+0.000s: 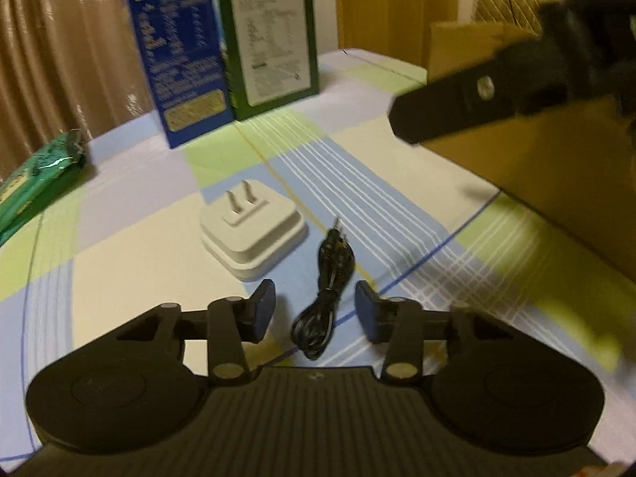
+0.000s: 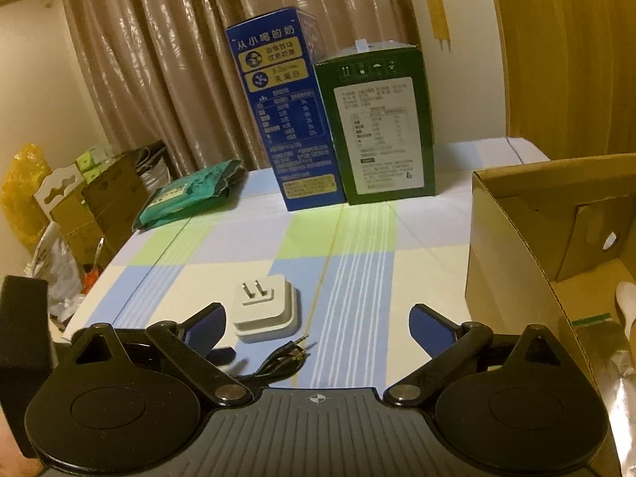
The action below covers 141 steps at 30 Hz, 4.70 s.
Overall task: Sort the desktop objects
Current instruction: 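Grasp the black cable with left tool while right tool approaches the white plug adapter, then grasp the white plug adapter with the right tool while left holds the cable, then lift and carry the cable and plug adapter toward the cardboard box, then lower the cable and plug adapter into the cardboard box with both tools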
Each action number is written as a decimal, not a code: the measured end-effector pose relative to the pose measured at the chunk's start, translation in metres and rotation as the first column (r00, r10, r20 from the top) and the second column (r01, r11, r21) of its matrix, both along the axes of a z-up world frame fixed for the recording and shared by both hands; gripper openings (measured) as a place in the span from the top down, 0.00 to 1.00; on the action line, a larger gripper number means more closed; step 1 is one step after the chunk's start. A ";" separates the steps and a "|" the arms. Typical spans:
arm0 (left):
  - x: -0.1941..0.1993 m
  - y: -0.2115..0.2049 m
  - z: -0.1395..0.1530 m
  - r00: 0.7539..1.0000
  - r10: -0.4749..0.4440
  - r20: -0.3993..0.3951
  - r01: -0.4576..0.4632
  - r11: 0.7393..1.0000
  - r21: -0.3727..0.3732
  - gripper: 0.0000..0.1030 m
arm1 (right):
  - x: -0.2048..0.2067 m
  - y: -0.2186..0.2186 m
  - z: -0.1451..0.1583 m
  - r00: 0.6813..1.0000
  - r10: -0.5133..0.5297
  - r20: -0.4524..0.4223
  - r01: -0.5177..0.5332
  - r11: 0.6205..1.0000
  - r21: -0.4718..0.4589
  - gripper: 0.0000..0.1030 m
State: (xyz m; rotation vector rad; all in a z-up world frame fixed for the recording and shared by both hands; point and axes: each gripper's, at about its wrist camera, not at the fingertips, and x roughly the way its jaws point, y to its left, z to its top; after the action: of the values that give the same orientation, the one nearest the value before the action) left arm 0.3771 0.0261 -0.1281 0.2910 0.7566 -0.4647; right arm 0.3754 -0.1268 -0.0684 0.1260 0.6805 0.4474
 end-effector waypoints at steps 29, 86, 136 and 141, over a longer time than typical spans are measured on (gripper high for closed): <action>0.001 0.114 0.003 0.926 0.375 -0.042 -0.377 0.923 -0.074 0.91 | 0.044 0.092 -0.083 0.989 0.146 -0.003 -0.145 0.977 -0.159 0.22; -0.283 -0.017 0.088 0.950 0.303 -0.075 -0.313 0.918 -0.245 0.91 | -0.282 -0.066 0.012 0.999 -0.031 0.042 0.036 0.992 -0.124 0.40; -0.233 -0.177 0.162 0.991 0.134 -0.021 -0.135 0.948 -0.288 0.91 | -0.259 -0.236 0.101 0.918 -0.326 0.228 0.348 0.935 -0.062 0.40; -0.219 -0.191 0.163 0.993 0.117 -0.024 -0.119 0.950 -0.290 0.91 | -0.239 -0.239 0.102 0.929 -0.309 0.203 0.330 0.940 -0.080 0.40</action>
State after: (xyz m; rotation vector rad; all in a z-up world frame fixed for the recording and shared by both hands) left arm 0.1583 -0.1651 0.0349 -0.0318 0.6968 -0.4572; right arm 0.1365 -0.3655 0.0333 0.0843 0.4859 0.1027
